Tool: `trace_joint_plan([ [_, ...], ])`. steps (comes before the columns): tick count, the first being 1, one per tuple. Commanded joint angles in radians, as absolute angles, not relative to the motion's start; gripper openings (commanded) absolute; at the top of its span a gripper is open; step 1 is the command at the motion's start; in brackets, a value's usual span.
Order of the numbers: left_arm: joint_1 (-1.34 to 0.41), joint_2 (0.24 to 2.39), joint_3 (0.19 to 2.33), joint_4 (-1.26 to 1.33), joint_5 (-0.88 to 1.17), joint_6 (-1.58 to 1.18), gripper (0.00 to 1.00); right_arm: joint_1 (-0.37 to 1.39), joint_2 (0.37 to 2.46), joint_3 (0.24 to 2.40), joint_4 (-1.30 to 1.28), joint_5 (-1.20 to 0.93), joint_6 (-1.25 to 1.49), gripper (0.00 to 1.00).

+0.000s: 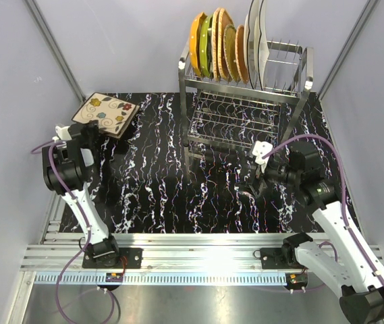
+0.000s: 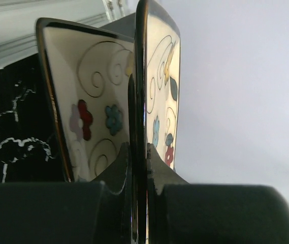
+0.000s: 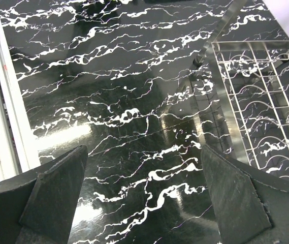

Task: Unload the plates from the dish rack
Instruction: Place the plate on the table

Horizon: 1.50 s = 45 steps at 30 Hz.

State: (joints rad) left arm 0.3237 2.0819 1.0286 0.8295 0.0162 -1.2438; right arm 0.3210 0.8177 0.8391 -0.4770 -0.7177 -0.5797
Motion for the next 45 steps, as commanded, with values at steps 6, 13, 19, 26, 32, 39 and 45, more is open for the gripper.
trace_joint_plan([
  [6,0.316,2.095,1.203,0.970,-0.015,-1.259,0.00,0.327,0.842,0.896,-0.454,-0.698,-0.592,1.00],
  [13,0.310,2.118,1.212,0.928,-0.012,-1.258,0.02,0.327,0.848,0.894,-0.439,-0.692,-0.574,1.00],
  [19,0.304,2.126,1.201,0.899,0.020,-1.250,0.19,0.327,0.851,0.894,-0.429,-0.686,-0.569,1.00],
  [26,0.304,2.099,1.180,0.836,0.041,-1.212,0.39,0.327,0.845,0.890,-0.420,-0.681,-0.563,1.00],
  [32,0.305,2.057,1.207,0.669,0.055,-1.125,0.66,0.327,0.828,0.879,-0.411,-0.680,-0.552,1.00],
  [39,0.304,2.010,1.255,0.432,0.048,-1.037,0.85,0.327,0.810,0.873,-0.405,-0.676,-0.543,1.00],
  [45,0.304,2.014,1.376,0.149,0.046,-0.936,0.88,0.327,0.793,0.868,-0.407,-0.678,-0.540,1.00],
])
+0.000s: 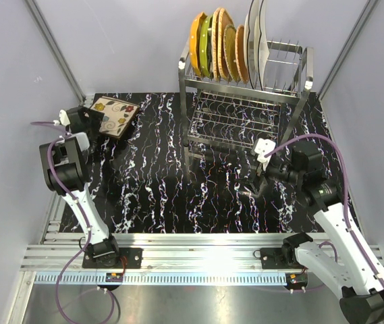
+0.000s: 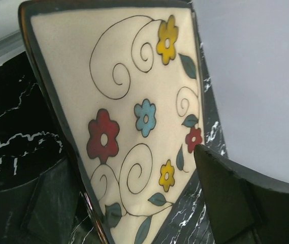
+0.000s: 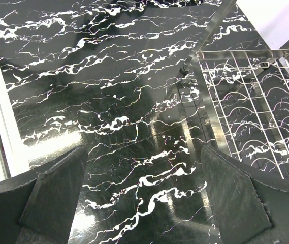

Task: Unload the plates from the dish rack
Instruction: Place the plate on the table

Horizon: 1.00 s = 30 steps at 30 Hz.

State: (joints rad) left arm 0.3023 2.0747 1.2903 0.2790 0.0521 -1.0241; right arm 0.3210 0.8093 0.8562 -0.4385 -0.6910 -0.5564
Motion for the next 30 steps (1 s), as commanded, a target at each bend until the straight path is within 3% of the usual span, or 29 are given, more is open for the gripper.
trace_joint_plan([
  [1,0.304,2.022,1.402,0.123,0.051,-0.913,0.88,0.327,0.789,0.865,-0.407,-0.678,-0.538,1.00],
  [15,0.305,2.069,1.477,-0.060,0.075,-0.870,0.89,0.327,0.767,0.861,-0.414,-0.673,-0.540,1.00],
  [30,0.305,2.022,1.510,-0.075,0.097,-0.810,0.91,0.327,0.778,0.891,-0.419,-0.663,-0.555,1.00],
])
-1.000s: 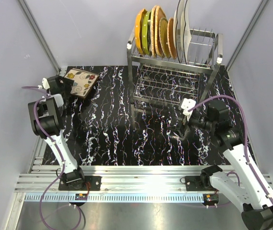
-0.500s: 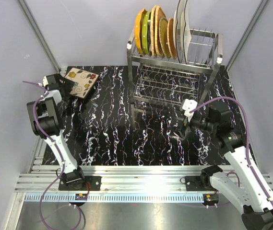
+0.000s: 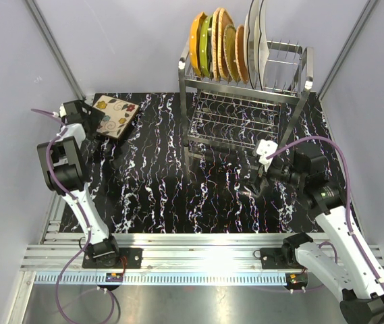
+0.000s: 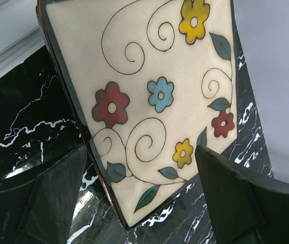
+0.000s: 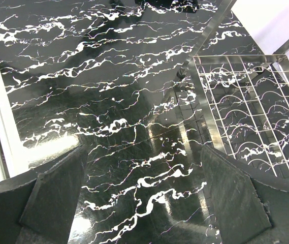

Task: Unload the plates from the dish rack
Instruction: Place the plate on the table, then grab a plate with the right arm

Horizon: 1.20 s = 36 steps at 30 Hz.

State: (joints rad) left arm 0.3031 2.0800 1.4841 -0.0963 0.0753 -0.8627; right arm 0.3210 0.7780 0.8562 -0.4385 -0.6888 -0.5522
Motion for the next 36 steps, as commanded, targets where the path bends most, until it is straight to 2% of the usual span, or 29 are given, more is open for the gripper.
trace_joint_plan([
  [1,0.305,2.002,1.485,-0.072,0.095,-0.784,0.91,0.327,0.785,0.906,-0.420,-0.661,-0.555,1.00],
  [8,0.304,1.775,1.277,-0.005,0.162,-0.706,0.91,0.327,0.868,1.041,-0.422,-0.649,-0.450,1.00],
  [16,0.302,1.455,1.014,0.003,0.255,-0.582,0.92,0.325,1.017,1.322,-0.459,-0.611,-0.269,1.00],
  [24,0.301,1.135,0.868,-0.092,0.262,-0.445,0.94,0.325,1.156,1.593,-0.422,-0.367,-0.010,1.00],
  [26,0.301,1.048,0.850,-0.121,0.265,-0.417,0.97,0.327,1.199,1.646,-0.425,-0.304,0.023,1.00],
  [30,0.302,0.903,0.798,-0.164,0.242,-0.402,0.99,0.325,1.279,1.808,-0.469,-0.193,0.051,1.00],
  [36,0.304,0.746,0.758,-0.253,0.242,-0.404,0.99,0.325,1.376,1.922,-0.500,-0.071,0.049,0.99],
])
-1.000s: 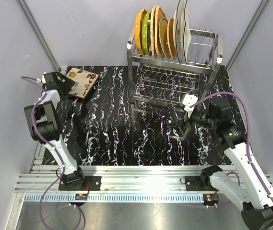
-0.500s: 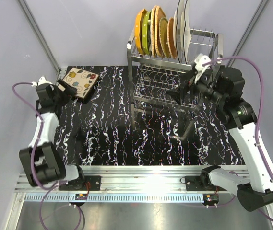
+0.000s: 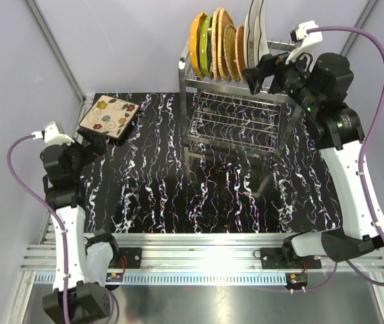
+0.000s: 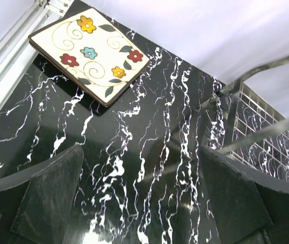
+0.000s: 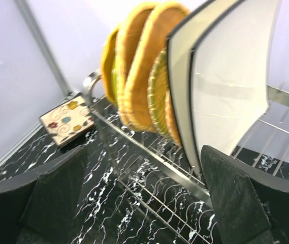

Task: Unload the plates from the dish rack
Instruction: Grab a plate with the right arm

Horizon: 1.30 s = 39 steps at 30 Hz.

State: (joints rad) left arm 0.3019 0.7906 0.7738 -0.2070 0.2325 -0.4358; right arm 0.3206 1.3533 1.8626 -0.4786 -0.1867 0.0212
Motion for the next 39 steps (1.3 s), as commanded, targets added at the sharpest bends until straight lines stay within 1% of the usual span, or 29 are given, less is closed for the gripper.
trace_joint_plan([
  [1,0.304,0.717,0.758,-0.265,0.248,-0.399,0.99,0.325,1.391,1.928,-0.497,-0.057,0.046,0.98],
  [5,0.304,0.660,0.764,-0.345,0.276,-0.376,0.99,0.325,1.428,1.951,-0.496,0.033,0.020,0.93],
  [10,0.304,0.630,0.785,-0.442,0.287,-0.350,0.99,0.325,1.450,1.939,-0.450,0.069,-0.031,0.85],
  [11,0.304,0.629,0.788,-0.446,0.294,-0.348,0.99,0.325,1.453,1.934,-0.436,0.078,-0.043,0.84],
  [12,0.304,0.627,0.790,-0.455,0.302,-0.348,0.99,0.325,1.462,1.934,-0.431,0.084,-0.051,0.80],
  [15,0.304,0.624,0.801,-0.475,0.310,-0.344,0.99,0.325,1.471,1.916,-0.394,0.100,-0.083,0.77],
  [16,0.304,0.623,0.802,-0.483,0.313,-0.342,0.99,0.325,1.470,1.908,-0.381,0.098,-0.090,0.74],
  [26,0.302,0.626,0.812,-0.488,0.325,-0.342,0.99,0.325,1.528,1.872,-0.281,0.097,-0.146,0.63],
  [31,0.302,0.626,0.810,-0.486,0.327,-0.344,0.99,0.325,1.563,1.865,-0.226,0.152,-0.205,0.58],
  [34,0.302,0.626,0.808,-0.485,0.328,-0.344,0.99,0.325,1.560,1.815,-0.148,0.141,-0.244,0.55],
  [37,0.301,0.629,0.808,-0.479,0.333,-0.348,0.99,0.327,1.546,1.746,-0.051,0.135,-0.284,0.49],
  [39,0.302,0.630,0.808,-0.476,0.333,-0.351,0.99,0.327,1.545,1.720,-0.012,0.140,-0.304,0.48],
])
